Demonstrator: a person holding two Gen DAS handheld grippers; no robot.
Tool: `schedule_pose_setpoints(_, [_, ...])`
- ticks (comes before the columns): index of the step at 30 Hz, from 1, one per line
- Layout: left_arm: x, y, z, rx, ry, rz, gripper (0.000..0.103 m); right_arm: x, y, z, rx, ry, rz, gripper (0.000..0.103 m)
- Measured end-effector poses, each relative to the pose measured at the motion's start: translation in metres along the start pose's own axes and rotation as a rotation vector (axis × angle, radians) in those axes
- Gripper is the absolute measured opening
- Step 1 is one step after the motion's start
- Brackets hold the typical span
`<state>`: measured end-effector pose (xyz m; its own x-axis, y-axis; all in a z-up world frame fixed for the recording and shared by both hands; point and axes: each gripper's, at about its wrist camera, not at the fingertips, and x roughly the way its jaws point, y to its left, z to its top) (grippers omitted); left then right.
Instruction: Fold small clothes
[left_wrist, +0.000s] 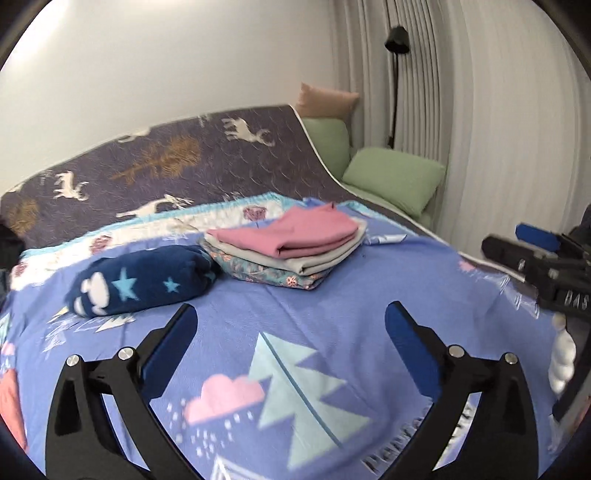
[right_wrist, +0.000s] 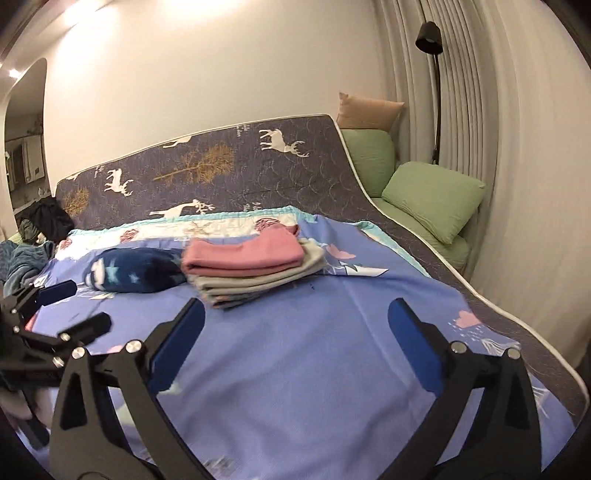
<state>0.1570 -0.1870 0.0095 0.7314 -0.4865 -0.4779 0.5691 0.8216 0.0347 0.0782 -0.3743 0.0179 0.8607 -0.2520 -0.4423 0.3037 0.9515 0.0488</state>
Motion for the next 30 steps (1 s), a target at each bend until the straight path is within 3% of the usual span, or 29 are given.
schedule_pose_setpoints(6, [-0.058,-0.007,-0.006,-0.016,-0.019,0.128,0.102,-0.063,0.025,-0.007,0.034,-0.036,0.046,0.101])
schedule_pose_setpoints(13, [-0.121,0.004,-0.026,-0.086,-0.028,0.141,0.102,-0.106,0.041,-0.019,0.061,-0.014,0.081,0.101])
schedule_pose_setpoints(21, [-0.153,0.004,-0.048,-0.074,0.013,0.175,0.102,-0.136,0.057,-0.032,0.063,-0.001,0.102,0.101])
schedule_pose_setpoints(30, [-0.182,0.011,-0.061,-0.114,-0.020,0.146,0.102,-0.144,0.072,-0.044,0.048,0.023,0.113,0.101])
